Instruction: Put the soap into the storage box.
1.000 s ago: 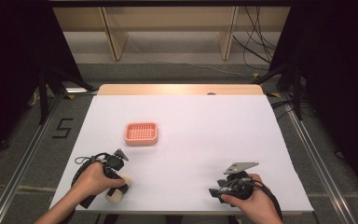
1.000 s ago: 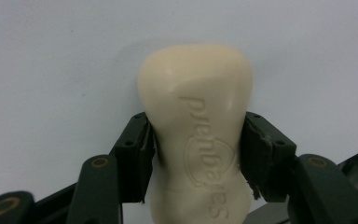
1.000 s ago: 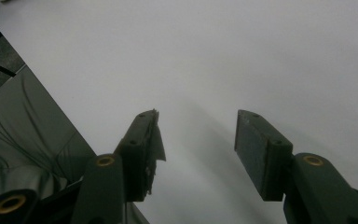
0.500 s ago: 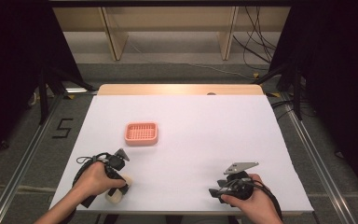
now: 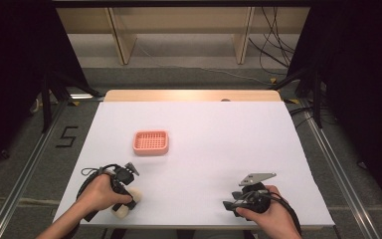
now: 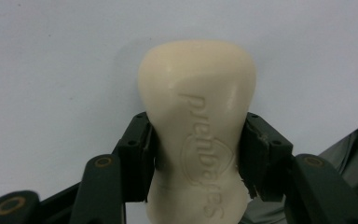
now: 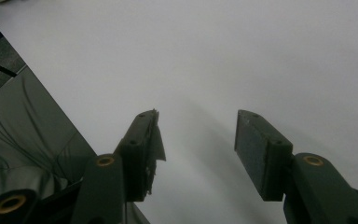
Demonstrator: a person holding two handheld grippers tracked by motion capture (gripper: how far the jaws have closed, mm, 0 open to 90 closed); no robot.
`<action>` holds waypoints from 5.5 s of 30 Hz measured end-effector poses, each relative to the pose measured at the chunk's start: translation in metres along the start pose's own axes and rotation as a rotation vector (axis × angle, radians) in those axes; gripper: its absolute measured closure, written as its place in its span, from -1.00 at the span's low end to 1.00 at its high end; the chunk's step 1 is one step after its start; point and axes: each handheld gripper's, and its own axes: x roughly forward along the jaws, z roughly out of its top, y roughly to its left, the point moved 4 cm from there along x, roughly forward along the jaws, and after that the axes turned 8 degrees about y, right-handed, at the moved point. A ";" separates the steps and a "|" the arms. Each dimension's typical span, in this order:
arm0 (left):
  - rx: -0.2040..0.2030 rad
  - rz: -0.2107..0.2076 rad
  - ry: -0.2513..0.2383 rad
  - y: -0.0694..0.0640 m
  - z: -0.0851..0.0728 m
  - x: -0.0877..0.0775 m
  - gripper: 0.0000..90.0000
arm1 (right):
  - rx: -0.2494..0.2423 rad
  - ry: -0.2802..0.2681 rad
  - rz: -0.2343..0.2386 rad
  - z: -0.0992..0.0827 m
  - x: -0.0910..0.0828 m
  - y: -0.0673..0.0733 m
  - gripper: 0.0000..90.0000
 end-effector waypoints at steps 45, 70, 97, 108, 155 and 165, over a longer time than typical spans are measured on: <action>0.207 0.087 -0.028 0.011 -0.001 -0.022 0.09 | 0.002 -0.027 -0.008 0.001 -0.001 -0.001 0.11; 0.297 0.141 -0.039 0.015 0.004 -0.028 0.09 | 0.004 -0.027 -0.008 0.001 -0.001 -0.001 0.11; 0.381 0.164 -0.055 0.020 0.012 -0.034 0.09 | 0.003 -0.021 -0.009 0.001 -0.001 -0.001 0.11; 0.384 0.170 -0.062 0.022 0.015 -0.036 0.09 | 0.003 -0.023 -0.009 0.001 -0.001 -0.001 0.11; 0.405 0.206 -0.113 0.031 0.036 -0.053 0.09 | 0.003 -0.027 -0.012 0.001 -0.001 -0.002 0.11; 0.403 0.206 -0.121 0.034 0.040 -0.054 0.09 | 0.005 -0.025 -0.010 0.001 -0.001 -0.002 0.11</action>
